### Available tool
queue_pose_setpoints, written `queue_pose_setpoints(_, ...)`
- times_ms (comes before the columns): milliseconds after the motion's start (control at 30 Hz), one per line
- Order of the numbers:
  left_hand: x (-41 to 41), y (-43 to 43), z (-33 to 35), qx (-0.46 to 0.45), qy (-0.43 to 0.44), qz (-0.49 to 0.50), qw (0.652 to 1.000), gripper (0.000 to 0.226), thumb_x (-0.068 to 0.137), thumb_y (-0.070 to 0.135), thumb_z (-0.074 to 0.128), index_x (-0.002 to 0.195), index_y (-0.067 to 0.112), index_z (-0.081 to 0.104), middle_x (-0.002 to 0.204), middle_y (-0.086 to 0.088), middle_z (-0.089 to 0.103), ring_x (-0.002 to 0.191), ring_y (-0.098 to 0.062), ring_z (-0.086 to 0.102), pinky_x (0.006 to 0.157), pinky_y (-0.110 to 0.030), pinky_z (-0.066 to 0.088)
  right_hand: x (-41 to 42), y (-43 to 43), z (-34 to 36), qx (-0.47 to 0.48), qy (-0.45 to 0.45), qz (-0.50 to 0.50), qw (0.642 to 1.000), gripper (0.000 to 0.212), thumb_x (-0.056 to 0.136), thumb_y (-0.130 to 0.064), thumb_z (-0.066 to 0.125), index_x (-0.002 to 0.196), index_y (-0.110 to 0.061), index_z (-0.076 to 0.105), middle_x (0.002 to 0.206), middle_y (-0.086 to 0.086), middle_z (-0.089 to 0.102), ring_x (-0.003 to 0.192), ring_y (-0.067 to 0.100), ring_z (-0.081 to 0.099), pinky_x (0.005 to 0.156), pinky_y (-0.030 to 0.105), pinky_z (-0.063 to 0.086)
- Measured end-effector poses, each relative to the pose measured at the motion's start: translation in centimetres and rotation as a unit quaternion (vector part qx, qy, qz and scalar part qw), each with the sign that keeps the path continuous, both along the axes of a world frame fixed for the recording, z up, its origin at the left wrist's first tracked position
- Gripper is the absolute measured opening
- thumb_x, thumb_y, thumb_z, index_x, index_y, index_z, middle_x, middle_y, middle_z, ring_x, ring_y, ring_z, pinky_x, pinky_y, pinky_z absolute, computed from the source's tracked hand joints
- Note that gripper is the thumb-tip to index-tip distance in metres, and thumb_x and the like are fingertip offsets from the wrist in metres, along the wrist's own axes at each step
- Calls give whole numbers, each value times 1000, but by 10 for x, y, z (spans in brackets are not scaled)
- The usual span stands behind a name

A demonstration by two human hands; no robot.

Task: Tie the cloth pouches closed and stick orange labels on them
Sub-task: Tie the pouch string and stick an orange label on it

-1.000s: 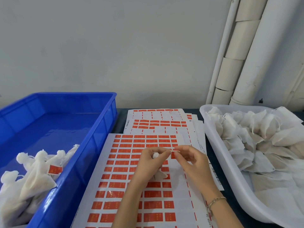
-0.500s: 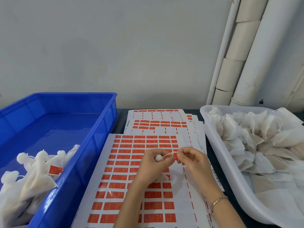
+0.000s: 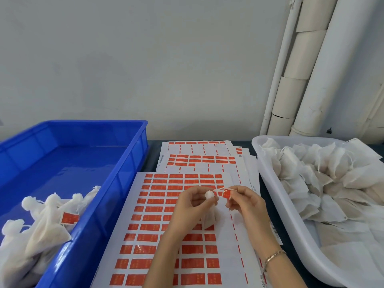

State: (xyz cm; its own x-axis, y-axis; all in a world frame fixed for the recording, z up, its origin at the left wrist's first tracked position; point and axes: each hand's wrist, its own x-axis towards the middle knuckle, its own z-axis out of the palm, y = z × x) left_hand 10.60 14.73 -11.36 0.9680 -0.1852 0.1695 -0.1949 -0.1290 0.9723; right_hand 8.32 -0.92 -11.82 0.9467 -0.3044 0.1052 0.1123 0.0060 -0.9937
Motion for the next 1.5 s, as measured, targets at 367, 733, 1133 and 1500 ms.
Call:
queue_pose_setpoints(367, -5, 1, 4, 20, -48, 48, 998, 13, 85, 26, 70, 92, 38, 69, 87, 23, 70, 89, 1, 66, 70, -10, 51, -10, 25, -3, -200, -55, 43, 977, 18, 78, -35, 71, 92, -44, 64, 84, -27, 67, 84, -5, 62, 64, 7, 50)
queue_pose_setpoints(733, -43, 45, 47, 157, -55, 106, 980, 11, 83, 31, 72, 93, 34, 68, 83, 18, 67, 79, -3, 66, 66, -9, 52, -22, 54, 24, -201, -102, 83, 971, 22, 80, -24, 72, 85, -45, 65, 81, -31, 68, 86, -5, 64, 67, 5, 49)
queue_pose_setpoints(1133, -84, 154, 146, 253, -176, 240, 920, 12, 83, 27, 70, 71, 26, 72, 64, 12, 69, 66, -1, 65, 60, -11, 49, -22, 171, 106, -97, -169, 223, 955, 12, 85, -24, 71, 96, -28, 71, 85, -20, 71, 83, -1, 68, 73, 12, 54)
queue_pose_setpoints(1500, -3, 228, 134, 360, -83, 232, 900, 9, 81, 2, 67, 85, 9, 73, 85, -6, 72, 80, -15, 64, 69, -18, 45, 26, 256, 118, -229, -14, 334, 914, 25, 96, -16, 47, 109, -3, 63, 92, 9, 64, 80, 15, 56, 79, 33, 49)
